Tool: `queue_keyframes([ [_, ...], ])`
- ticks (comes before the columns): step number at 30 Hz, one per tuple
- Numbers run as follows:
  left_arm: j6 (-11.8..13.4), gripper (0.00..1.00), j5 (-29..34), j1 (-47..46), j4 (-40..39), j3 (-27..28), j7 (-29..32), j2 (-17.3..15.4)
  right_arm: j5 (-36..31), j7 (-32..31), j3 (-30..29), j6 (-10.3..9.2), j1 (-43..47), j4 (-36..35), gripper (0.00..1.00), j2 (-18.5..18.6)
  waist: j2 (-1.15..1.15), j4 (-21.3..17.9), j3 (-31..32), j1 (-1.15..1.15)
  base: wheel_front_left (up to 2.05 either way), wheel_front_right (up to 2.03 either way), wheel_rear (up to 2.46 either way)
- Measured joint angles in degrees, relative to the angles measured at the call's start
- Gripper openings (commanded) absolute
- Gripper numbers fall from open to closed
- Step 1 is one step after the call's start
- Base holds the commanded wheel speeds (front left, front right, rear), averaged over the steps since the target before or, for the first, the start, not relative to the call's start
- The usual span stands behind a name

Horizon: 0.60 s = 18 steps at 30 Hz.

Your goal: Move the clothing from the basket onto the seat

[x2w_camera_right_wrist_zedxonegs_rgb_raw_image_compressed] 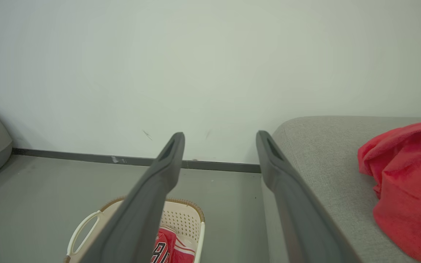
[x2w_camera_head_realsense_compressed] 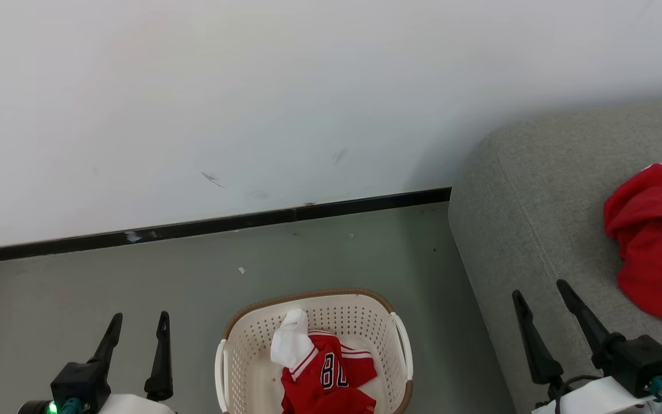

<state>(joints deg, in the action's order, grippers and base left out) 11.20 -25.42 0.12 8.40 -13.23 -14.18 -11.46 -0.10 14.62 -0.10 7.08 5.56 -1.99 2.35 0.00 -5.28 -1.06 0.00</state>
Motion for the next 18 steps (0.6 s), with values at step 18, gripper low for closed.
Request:
queue_keyframes([
  [18, -2.3, 1.0, 2.8, -8.9, 4.7, -3.7, 3.7, -1.2, 0.2, 0.0, -3.9, 0.0, -0.3, -4.6, 1.0, -0.1, 0.0, -2.1, -6.9, 0.0, 0.0, 0.0, 0.0],
])
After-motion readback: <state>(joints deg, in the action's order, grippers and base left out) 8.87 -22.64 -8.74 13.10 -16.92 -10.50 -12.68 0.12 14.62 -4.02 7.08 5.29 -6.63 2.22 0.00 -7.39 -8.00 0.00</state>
